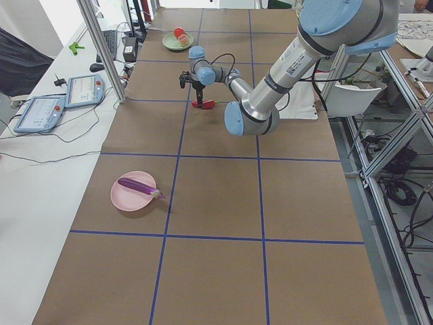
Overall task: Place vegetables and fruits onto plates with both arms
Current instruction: 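Return the left gripper to the red chili pepper and grasp it, then carry the chili pepper with the left gripper onto the pink plate and release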
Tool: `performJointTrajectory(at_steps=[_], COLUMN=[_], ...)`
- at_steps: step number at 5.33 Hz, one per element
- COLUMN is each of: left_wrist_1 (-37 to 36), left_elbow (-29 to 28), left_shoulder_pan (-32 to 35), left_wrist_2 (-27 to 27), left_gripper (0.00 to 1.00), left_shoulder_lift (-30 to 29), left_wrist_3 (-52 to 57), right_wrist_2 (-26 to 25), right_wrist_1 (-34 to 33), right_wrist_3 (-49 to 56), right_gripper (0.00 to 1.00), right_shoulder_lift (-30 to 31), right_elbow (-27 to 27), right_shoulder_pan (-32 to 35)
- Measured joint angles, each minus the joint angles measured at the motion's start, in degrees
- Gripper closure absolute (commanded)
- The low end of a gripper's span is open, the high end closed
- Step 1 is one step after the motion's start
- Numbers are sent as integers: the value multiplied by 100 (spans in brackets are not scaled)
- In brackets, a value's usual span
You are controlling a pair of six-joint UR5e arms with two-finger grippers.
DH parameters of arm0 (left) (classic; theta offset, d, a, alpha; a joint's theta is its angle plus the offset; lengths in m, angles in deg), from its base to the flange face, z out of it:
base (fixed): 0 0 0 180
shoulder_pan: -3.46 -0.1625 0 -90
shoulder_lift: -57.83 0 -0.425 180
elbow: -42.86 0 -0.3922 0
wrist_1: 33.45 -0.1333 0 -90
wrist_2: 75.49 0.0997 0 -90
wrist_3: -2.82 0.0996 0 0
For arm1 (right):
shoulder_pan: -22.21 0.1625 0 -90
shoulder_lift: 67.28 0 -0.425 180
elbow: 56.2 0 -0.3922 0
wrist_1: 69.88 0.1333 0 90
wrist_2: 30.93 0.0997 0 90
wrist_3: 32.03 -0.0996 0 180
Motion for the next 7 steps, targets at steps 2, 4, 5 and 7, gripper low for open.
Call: performJointTrajectory(at_steps=[2, 4, 5, 7], left_wrist_1=[-83, -169, -314, -1169], left_elbow=[-2, 8, 66, 561], left_shoulder_pan=[-134, -171, -115, 372], left_wrist_2=[4, -14, -23, -58], left_gripper=[69, 100, 100, 100], left_shoulder_lift=[-20, -25, -29, -31], left_wrist_3=[5, 6, 119, 1239], right_wrist_2=[-5, -3, 1, 3], right_wrist_1=[0, 0, 0, 0], right_wrist_3=[0, -1, 0, -7], right_gripper=[0, 0, 0, 0], right_shoulder_lift=[3, 3, 2, -4], right_elbow=[-3, -5, -2, 0], right_shoulder_pan=[0, 0, 0, -6])
